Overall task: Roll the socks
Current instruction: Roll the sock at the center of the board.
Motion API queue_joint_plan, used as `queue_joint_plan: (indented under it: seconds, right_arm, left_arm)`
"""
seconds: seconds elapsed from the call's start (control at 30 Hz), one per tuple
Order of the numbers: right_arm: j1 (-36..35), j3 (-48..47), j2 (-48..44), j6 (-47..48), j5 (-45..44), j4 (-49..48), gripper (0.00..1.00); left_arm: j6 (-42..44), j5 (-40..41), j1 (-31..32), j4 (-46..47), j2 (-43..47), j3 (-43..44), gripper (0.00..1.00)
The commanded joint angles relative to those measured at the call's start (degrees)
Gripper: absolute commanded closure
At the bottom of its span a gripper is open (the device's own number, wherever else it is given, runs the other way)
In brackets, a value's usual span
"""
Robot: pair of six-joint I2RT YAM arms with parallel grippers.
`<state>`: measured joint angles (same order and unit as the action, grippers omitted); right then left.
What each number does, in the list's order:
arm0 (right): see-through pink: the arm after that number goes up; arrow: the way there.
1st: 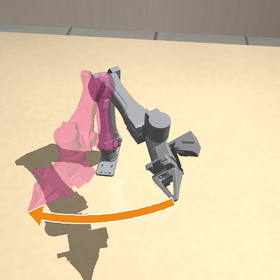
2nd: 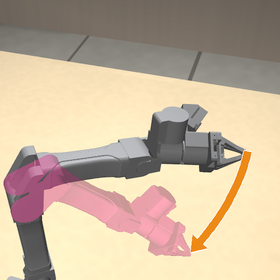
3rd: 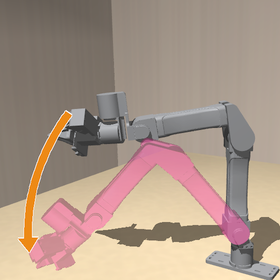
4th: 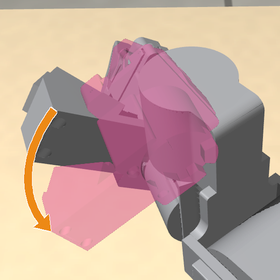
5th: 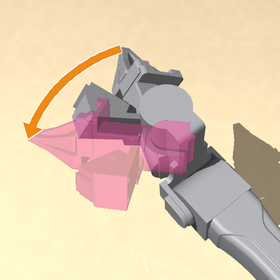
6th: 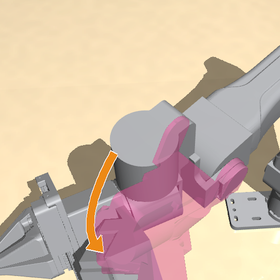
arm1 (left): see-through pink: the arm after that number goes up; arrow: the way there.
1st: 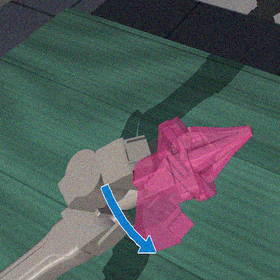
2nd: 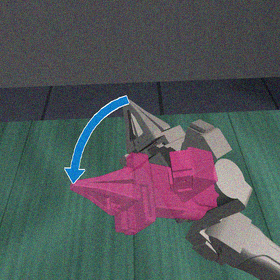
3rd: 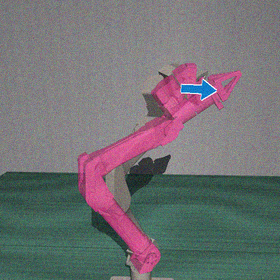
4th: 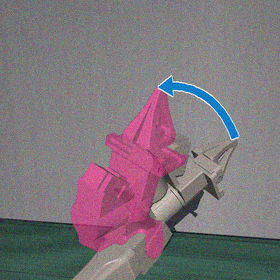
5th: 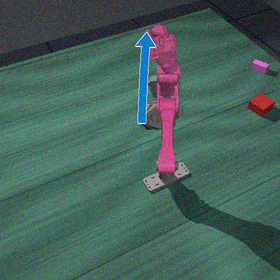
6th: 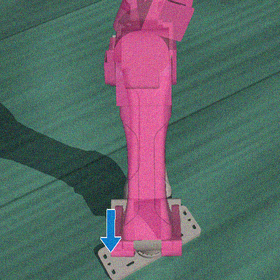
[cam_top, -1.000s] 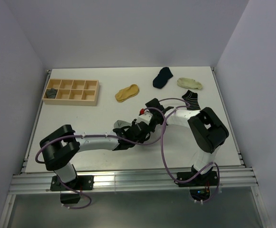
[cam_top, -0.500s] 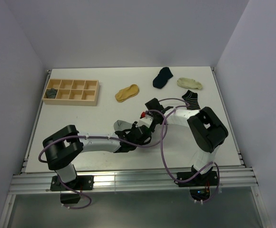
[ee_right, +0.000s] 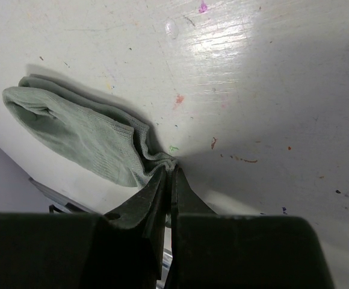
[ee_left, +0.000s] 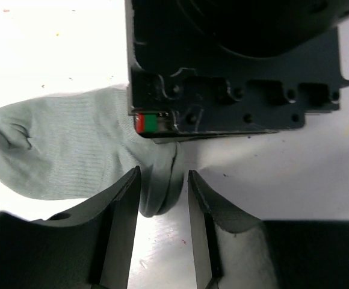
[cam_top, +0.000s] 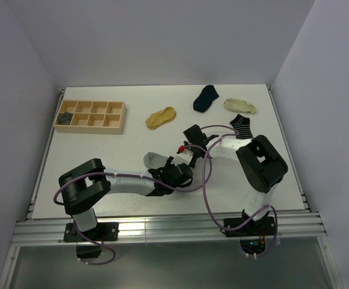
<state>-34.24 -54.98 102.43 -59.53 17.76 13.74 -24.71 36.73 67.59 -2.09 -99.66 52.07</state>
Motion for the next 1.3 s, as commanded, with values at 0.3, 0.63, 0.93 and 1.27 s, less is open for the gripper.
queue_joint_plan:
  seconds: [0.3,0.63,0.93,1.27]
  right_arm:
    - [0.6,-1.5,0.9,0.0,0.8,0.3,1.0]
    - [0.8,-1.5,0.8,0.4,0.6,0.2,1.0]
    - [1.5,-0.4,-1.8,1.6,-0.5,-0.6,0.92]
    - [2.0,1.3,-6.9,3.4,-2.9,-3.5,0.59]
  left_arm:
    - [0.4,1.4,0.5,0.3,-1.2,0.2,0.6]
    - [-1.3,0.7,0.8,-0.1,-1.7,0.0,0.96]
    - [-5.7,-15.8,-5.3,5.4,5.6,-5.2,1.0]
    - [-11.6,-39.4,-17.6,14.8,8.5,-12.2,1.0]
